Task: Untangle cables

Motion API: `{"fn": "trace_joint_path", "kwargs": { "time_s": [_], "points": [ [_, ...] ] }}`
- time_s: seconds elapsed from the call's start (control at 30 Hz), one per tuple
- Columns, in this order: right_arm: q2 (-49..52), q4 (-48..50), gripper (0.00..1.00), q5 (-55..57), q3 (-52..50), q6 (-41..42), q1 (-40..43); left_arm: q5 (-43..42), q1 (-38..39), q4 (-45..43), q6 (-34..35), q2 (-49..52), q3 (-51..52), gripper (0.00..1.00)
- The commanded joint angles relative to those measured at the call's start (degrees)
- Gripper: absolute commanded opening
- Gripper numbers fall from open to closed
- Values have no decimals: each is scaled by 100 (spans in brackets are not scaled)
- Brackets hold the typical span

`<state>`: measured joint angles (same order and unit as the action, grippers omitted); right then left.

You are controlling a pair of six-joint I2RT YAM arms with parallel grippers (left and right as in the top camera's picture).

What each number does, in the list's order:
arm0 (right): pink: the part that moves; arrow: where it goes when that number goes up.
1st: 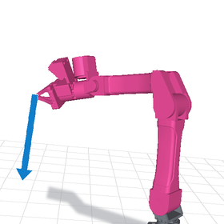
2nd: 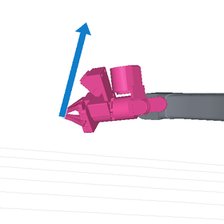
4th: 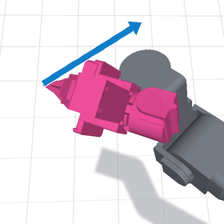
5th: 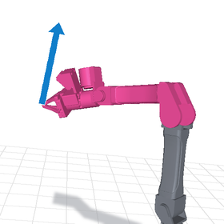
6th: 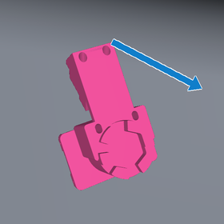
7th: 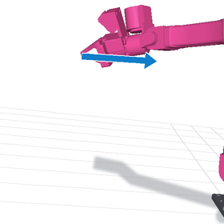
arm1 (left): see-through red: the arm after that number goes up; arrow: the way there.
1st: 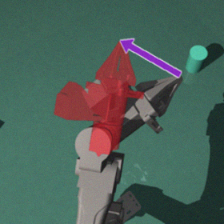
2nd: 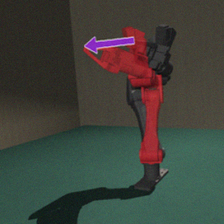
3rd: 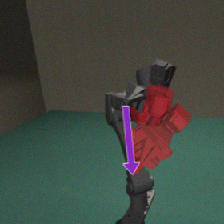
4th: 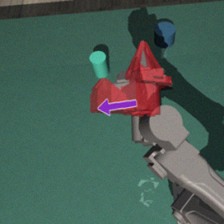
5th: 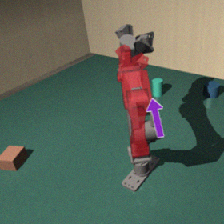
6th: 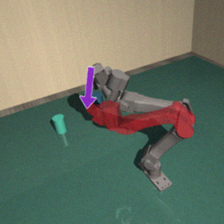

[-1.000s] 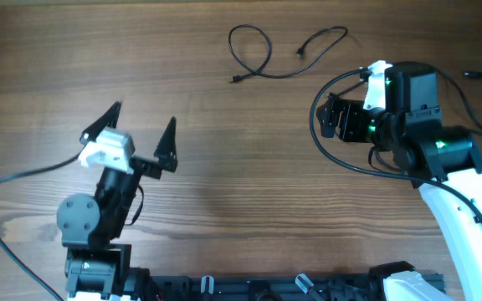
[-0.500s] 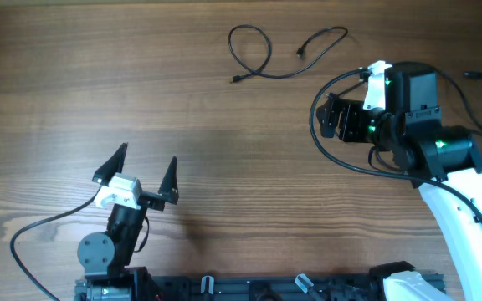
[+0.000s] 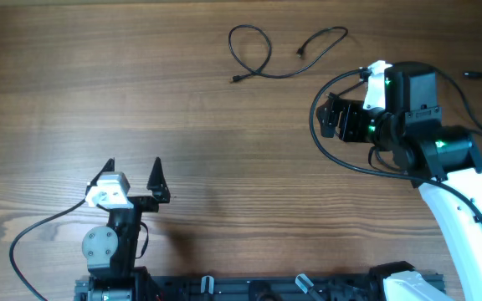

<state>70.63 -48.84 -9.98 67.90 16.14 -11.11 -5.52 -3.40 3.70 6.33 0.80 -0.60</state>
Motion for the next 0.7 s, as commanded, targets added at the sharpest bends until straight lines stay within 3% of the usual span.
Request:
{"fn": "trace_joint_path", "kwargs": {
  "time_s": [0.0, 0.67],
  "points": [
    [42, 15, 99, 122, -2, -111, -17, 111, -26, 44, 57, -46, 28, 100],
    [87, 17, 100, 125, -4, -111, -17, 111, -26, 44, 57, -46, 28, 100]
  ]
}}
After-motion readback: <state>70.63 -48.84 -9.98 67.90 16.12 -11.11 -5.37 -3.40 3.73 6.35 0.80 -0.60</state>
